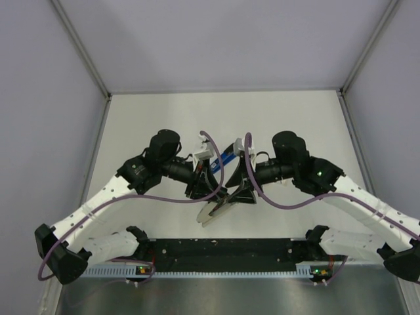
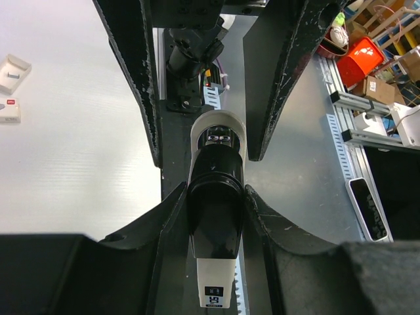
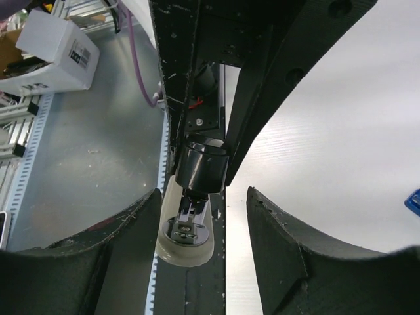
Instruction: Unload the staples from the stapler
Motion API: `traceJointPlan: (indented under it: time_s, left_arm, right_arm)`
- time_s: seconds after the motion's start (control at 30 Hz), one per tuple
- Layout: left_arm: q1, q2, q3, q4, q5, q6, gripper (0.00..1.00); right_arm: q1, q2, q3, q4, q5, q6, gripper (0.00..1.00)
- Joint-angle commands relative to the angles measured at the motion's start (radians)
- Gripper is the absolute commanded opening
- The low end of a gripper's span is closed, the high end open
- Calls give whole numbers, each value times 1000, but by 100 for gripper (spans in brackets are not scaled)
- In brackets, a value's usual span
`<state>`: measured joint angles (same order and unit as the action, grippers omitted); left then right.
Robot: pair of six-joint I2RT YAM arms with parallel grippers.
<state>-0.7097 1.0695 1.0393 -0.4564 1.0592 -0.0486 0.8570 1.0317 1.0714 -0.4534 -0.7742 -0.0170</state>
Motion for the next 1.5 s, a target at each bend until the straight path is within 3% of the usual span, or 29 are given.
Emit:
traceJointPlan:
  time_s: [0.0,0.4,0.77,1.03,1.3,1.47]
  left_arm:
    - [-5,-43,18,73,56,0,0]
    - [-5,-86,8,150,22,-60,0]
    - [-5,-167,-71,449,-168,-232,0]
    - [-5,-148,-108,703,-205,-365,0]
    - [-7,-132,-74,575,-140,-309,0]
    - [-8,-151,-78,477,-116,-254,0]
  right_arm:
    - [19,-5,-14,70,-62,9,54]
    - [36,-44,-91,87,-57,68,50]
    - [45,-180,-312,232,-34,201,48]
    - [42,-275,-461,377,56,322,47]
    - [43,-384,-280,144,211,246,46]
    - [42,-360,-133,-2,228,181,46]
